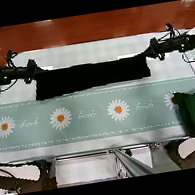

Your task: Fold the shirts.

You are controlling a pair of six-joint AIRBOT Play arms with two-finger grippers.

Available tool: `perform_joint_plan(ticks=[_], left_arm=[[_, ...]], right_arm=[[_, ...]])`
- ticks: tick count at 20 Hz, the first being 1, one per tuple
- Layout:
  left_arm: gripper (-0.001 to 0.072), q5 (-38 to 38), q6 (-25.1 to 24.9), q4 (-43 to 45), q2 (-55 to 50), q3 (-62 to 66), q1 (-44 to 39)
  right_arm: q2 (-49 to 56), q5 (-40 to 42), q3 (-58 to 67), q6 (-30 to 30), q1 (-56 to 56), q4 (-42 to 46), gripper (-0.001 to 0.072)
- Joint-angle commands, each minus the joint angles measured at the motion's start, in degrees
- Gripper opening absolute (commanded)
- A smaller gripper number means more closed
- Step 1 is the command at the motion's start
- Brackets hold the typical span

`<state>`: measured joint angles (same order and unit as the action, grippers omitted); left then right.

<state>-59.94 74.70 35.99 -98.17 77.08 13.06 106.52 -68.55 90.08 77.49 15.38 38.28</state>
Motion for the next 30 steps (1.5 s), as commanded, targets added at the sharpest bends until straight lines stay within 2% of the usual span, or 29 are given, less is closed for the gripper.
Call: perform_joint_plan(ticks=[1,2,3,4,5,7,9,11,14,17,21,26,27,28,29,30], left_arm=[[0.0035,0.37,0.98,0.07,-5.25,4.46,-1.11],[0.016,-0.09,0.76,0.07,-5.86,4.48,-1.49],[0.064,-1.11,0.85,0.13,-6.32,4.5,-1.7],[0.0701,-3.74,1.79,0.57,-6.45,4.81,-1.18],[0.0701,-6.95,4.17,2.82,-6.45,5.92,0.09],[0.0699,-15.34,12.61,14.08,-5.9,9.22,4.35],[0.0699,-19.69,14.58,23.78,-2.34,9.38,8.33],[0.0699,-17.11,14.56,29.55,3.65,5.95,10.34],[0.0699,-4.76,11.91,27.89,15.67,-5.27,8.98],[0.0699,4.44,10.43,23.98,27.1,-15.58,3.65],[0.0699,5.31,10.47,23.74,33.92,-19.47,-5.16],[0.0699,5.62,10.64,22.8,32.68,-19.41,-12.61],[0.0699,5.84,10.64,21.31,31.95,-19.43,-13.6],[0.0698,6.21,10.6,19.71,31.04,-19.41,-14.53],[0.0688,6.67,9.92,17.97,29.94,-19.41,-15.54],[0.0403,6.82,7.06,15.3,28.74,-19.41,-16.57]], right_arm=[[5.44,1.14,6.14,2.08,-1.33,-0.94,0.0023],[6.21,1.55,6.27,2.93,-1.57,-0.92,0.0033],[6.75,1.53,6.27,3.32,-1.55,-0.92,0.0237],[6.95,1.18,6.29,3.28,-1.25,-0.9,0.0601],[6.86,0.07,6.73,3.06,-0.42,-1.33,0.0624],[6.82,-6.01,9.94,1.99,3.37,-1.18,0.0623],[6.8,-11.8,11.65,1.81,7.69,-0.72,0.0624],[6.78,-16.79,11.56,2.43,10.4,4.2,0.0624],[7.1,-18.43,11.56,4.22,9.31,13.49,0.0624],[8.41,-16.22,11.56,4.94,6.38,13.46,0.0634],[11.41,-14.62,11.58,5.86,1.99,11.54,0.0638],[13.53,-14.51,11.58,5.42,-2.12,8.02,0.0632],[13.51,-14.27,11.58,4.5,-2.86,5.62,0.0573],[13.49,-13.99,11.58,3.87,-3.45,3.91,0.0399],[13.49,-13.81,11.63,3.56,-3.87,2.69,0.0139],[13.33,-14.32,11.63,2.91,-4.11,1.66,0.0024]])
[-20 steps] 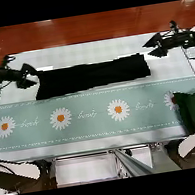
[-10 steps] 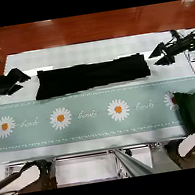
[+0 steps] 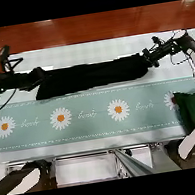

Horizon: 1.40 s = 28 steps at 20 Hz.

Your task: Fold the shirts.

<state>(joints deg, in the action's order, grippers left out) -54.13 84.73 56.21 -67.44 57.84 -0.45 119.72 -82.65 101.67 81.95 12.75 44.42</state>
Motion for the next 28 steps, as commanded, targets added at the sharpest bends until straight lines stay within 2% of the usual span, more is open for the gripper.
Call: perform_joint_plan(ticks=[1,3,5,10,12,14,16,20,22,25,28], left_arm=[[0.0043,1.14,-7.61,-8.37,-3.21,-0.17,-4.04],[0.0033,1.01,-14.21,-16.22,-5.51,0.31,-5.84],[0.0033,1.27,-17.73,-16.72,-7.41,2.32,-9.4],[0.0031,8.24,-17.99,-15.06,-15.76,10.43,-22.03],[0.0031,13.22,-14.38,-15.02,-20.9,13.66,-27.17],[0.003,17.31,-13.62,-15.04,-26.91,17.53,-32.28],[0.0031,15.82,-10.12,-15.02,-33.99,24.7,-36.13],[0.0031,6.8,-1.36,-15.04,-46.36,38.29,-41.24],[0.003,2.38,-0.85,-15.08,-50.03,41.66,-44.11],[0.0031,0.92,-1.14,-16.35,-52.46,43.04,-48.41],[0.0031,-3.17,-3.69,-16.74,-52.57,45.9,-49.59]], right_arm=[[-0.52,-1.22,0.04,-1.62,-1.44,-3.91,0.0023],[-3.96,-2.71,-0.02,-1.62,-1.4,2.21,0.0022],[-10.56,-2.8,-2.36,-2.58,-1.25,9.18,0.0022],[-35.74,-0.11,-24.04,-8.13,3.43,10.56,0.0023],[-45.9,1.49,-32.46,-7.89,5.99,11.56,0.0023],[-53.9,3.3,-38.4,-6.1,7.54,11.43,0.0023],[-58.86,3.06,-41.29,-5.31,7.34,11.39,0.0023],[-63.52,2.99,-42.03,-3.63,7.26,10.99,0.0023],[-63.87,3.82,-42.03,-2.84,7.26,10.91,0.0023],[-63.82,5.14,-42.03,-2.82,7.26,8.81,0.0023],[-63.82,4.63,-42.03,-3.34,7.23,8.7,0.0024]])
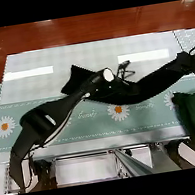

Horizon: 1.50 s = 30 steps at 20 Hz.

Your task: Fold the shirts.

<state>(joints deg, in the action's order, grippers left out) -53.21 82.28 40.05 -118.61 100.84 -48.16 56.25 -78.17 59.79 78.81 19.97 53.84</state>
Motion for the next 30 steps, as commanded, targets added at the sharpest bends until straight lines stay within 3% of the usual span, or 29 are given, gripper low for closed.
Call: perform_joint_plan(ticks=[1,6,9,11,13,19,24,25,26,30], left_arm=[[0.0031,-5.79,-1.22,-0.55,-1.25,4.39,-0.72],[0.0031,-13.9,1.84,4.15,4.57,7.78,15.28],[0.0031,-21.77,3.13,12.35,12.13,7.58,25.7],[0.0031,-23.06,3.13,19.8,20.33,3.72,31.45],[0.0032,-20.39,2.91,23.23,30.47,-5.09,36.39],[0.0034,-6.93,2.71,22.75,70.05,-49.09,47.06],[0.0034,-1.27,4.57,11.89,86.71,-70.49,47.06],[0.0033,-0.31,4.52,10.62,86.95,-72.46,47.06],[0.0033,0.57,4.39,10.45,86.44,-73.46,47.06],[0.0033,3.67,4.39,10.45,83.6,-73.81,47.06]], right_arm=[[-0.35,-0.28,-0.15,-0.46,0.02,-0.74,0.0024],[0.87,-0.74,0.74,0.07,-6.27,0.55,0.0024],[6.54,1.42,6.69,3.58,-15.45,0.44,0.0024],[12.09,2.6,13.11,5.86,-22.56,0.28,0.0024],[18.6,3.5,20.26,7.78,-29.73,0.07,0.0024],[38.47,6.51,37.55,11.72,-45.31,-1.49,0.0052],[55.84,8.09,52.13,15.06,-50.34,-5.05,0.0059],[58.58,8.02,54.23,15.06,-50.97,-7.52,0.029],[60.39,7.26,55.43,14.58,-51.19,-10.82,0.0637],[57.88,-1.66,57.16,10.38,-43.74,-20.92,0.0635]])
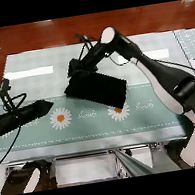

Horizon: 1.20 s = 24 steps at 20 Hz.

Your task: Fold the shirts.

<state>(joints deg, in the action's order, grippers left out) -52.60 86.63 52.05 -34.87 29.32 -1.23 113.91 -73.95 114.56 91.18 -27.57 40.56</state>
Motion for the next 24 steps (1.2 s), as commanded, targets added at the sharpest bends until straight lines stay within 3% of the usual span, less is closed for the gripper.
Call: perform_joint_plan(ticks=[1,3,5,7,9,12,15,20,24], left_arm=[[0.0034,3.1,0.04,-1.55,-0.55,-2.29,0.13],[0.0034,3.1,0.04,-1.55,-0.74,-2.32,0.13],[0.0033,3.1,0.04,-1.55,-0.76,-2.32,0.13],[0.0034,3.1,0.02,-1.55,-0.76,-2.32,0.13],[0.0034,3.13,0.02,-1.55,-0.76,-2.34,0.13],[0.0034,3.13,0.04,-1.55,-0.79,-2.34,0.13],[0.0034,3.39,0.04,-1.55,-1.29,-2.34,0.13],[0.0034,4.72,0.07,-1.79,-2.32,-2.34,0.09],[0.0034,5.07,0.07,-2.03,-2.29,-2.34,0.09]], right_arm=[[-2.56,-9.16,2.38,-2.23,7.91,-7.93,0.0635],[-9.84,-15.1,2.32,-4.72,16.39,-3.41,0.0635],[-19.41,-16.87,-1.81,-5.2,23.3,13.99,0.0635],[-31.21,-10.43,-16.63,-2.01,28.55,28.11,0.0635],[-42.27,-0.57,-36.79,-1.27,32.7,28.87,0.0635],[-54.12,12.0,-65.88,1.55,36.48,23.47,0.0635],[-53.13,15.8,-79.76,-5.44,36.15,9.29,0.0633],[-39.06,15.67,-78.97,-18.4,30.14,-10.8,0.0626],[-27.82,16.46,-69.94,-18.53,23.37,-11.74,0.0617]])
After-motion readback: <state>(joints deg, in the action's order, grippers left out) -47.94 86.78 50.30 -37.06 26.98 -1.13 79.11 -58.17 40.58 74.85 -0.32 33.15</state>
